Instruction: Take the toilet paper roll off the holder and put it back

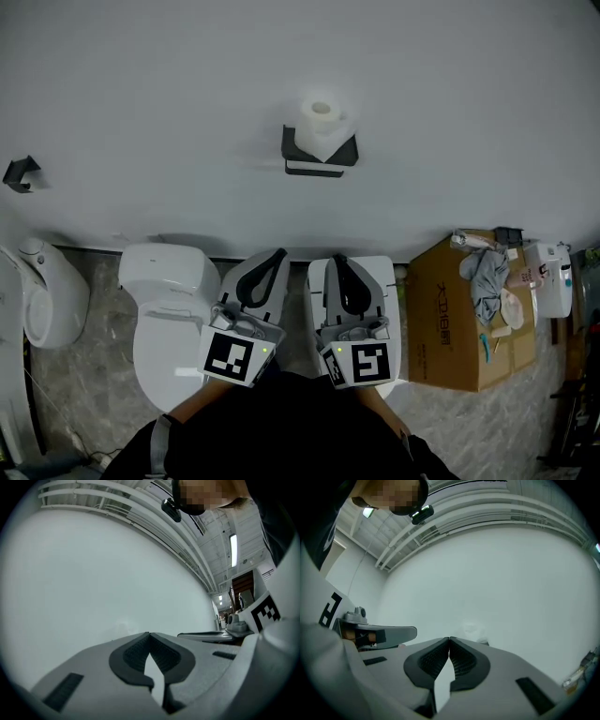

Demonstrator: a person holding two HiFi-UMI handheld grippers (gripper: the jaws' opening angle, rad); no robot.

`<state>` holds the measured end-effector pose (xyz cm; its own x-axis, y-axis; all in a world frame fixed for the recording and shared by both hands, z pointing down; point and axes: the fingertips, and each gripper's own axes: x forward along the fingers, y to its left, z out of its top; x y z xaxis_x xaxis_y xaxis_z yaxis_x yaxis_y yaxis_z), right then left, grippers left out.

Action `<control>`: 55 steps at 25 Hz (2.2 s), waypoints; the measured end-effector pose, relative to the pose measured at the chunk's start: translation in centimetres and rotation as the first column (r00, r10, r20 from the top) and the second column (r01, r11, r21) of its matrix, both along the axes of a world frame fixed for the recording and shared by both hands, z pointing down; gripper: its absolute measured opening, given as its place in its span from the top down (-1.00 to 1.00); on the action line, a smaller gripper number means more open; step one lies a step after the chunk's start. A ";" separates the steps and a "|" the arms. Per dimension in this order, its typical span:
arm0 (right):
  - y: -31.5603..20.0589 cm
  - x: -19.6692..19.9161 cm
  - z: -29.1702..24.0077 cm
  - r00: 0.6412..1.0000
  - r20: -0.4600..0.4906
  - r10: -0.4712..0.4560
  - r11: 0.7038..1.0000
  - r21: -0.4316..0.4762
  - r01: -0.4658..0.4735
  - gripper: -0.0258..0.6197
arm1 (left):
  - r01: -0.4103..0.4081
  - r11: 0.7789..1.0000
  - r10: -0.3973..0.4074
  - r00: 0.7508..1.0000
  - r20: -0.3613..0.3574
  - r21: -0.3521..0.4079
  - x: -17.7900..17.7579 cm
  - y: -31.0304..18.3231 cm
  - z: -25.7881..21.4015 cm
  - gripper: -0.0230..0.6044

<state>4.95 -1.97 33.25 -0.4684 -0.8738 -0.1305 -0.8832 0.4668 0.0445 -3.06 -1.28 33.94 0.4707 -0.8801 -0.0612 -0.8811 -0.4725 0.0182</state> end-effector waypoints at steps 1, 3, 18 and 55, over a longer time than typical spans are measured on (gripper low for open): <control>-0.5 -0.2 0.1 1.000 0.000 0.008 1.000 -0.002 -0.008 0.85 | -0.009 1.000 0.009 1.000 0.000 -0.001 -0.1 -0.5 0.0 0.91; -1.3 -0.4 0.2 1.000 0.002 0.026 1.000 -0.004 -0.026 0.85 | -0.028 1.000 0.028 1.000 0.001 -0.002 -0.4 -1.5 0.1 0.91; -5.2 0.3 1.0 0.995 -0.019 0.097 0.995 -0.034 -0.098 0.85 | -0.086 0.996 0.085 0.996 -0.019 -0.029 -0.6 -6.1 1.2 0.91; -22.3 -0.9 -0.2 0.999 -0.016 -0.048 0.998 -0.044 0.047 0.45 | -0.037 0.999 0.037 0.999 -0.014 -0.012 0.4 -22.3 -0.1 0.91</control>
